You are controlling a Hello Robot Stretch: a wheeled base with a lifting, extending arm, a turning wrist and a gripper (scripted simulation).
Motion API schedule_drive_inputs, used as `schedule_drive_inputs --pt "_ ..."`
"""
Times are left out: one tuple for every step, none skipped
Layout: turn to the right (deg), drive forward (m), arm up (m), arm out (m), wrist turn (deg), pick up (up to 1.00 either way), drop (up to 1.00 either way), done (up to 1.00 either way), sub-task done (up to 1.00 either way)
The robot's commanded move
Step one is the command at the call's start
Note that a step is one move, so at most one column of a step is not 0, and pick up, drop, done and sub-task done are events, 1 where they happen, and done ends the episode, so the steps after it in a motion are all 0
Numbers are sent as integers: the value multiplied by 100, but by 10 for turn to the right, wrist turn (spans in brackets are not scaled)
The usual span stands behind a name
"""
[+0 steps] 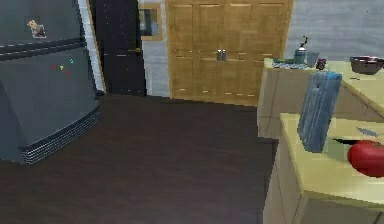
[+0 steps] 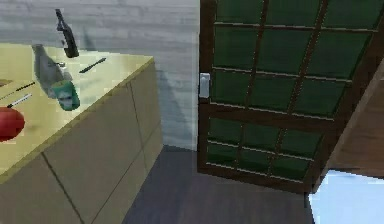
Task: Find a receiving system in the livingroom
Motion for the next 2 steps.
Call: schedule_drive_inputs --pt "0 45 0 0 0 0 0 0 0" --pt "-210 0 0 0 0 0 0 0 0"
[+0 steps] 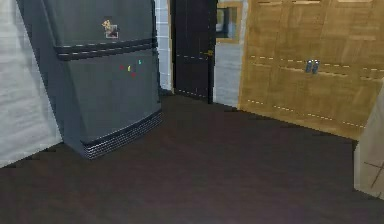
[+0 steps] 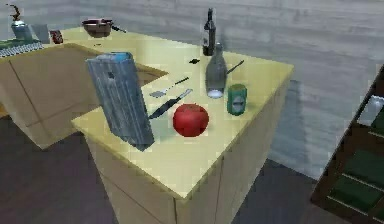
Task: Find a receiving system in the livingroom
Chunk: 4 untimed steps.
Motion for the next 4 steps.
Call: schedule_drive_inputs --pt "0 100 0 0 0 0 0 0 0" --pt "0 100 0 0 0 0 0 0 0" --pt "0 55 0 0 0 0 0 0 0" --pt "30 0 0 0 0 0 0 0 0"
